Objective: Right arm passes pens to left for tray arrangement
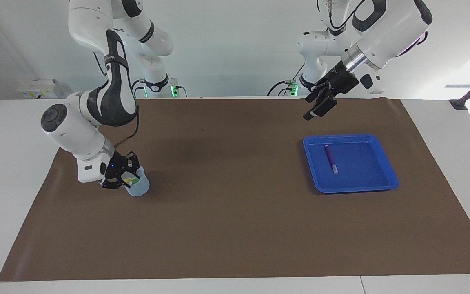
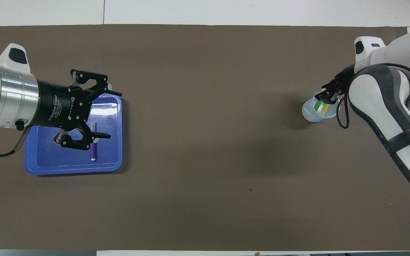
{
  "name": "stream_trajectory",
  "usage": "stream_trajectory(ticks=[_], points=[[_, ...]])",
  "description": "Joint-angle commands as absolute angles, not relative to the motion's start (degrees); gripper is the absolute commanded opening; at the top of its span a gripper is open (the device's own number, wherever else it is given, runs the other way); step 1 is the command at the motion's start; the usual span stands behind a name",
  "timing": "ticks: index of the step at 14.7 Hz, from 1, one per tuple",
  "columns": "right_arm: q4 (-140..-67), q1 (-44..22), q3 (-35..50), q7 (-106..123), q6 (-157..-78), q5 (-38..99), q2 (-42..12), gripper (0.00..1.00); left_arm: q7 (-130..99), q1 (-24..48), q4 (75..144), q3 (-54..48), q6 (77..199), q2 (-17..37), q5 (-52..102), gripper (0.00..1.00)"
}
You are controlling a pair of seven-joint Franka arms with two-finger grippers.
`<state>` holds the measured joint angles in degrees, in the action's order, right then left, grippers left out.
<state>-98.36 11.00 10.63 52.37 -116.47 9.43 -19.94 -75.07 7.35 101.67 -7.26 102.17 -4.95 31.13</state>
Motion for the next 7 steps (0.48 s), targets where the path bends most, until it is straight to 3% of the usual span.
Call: stream_trajectory(ticks=[1,7], points=[[-100.4,12.1,11.2,54.5,-117.7,10.2,-18.5,0.33,-76.2,7.6,102.8,-7.0,103.5,-5.7,32.2,1.00],[-100.5,12.2,11.2,53.8,-117.7,10.3,-18.5,0.29,-77.3,7.6,103.2,-7.0,104.6,-5.7,32.2,1.00]])
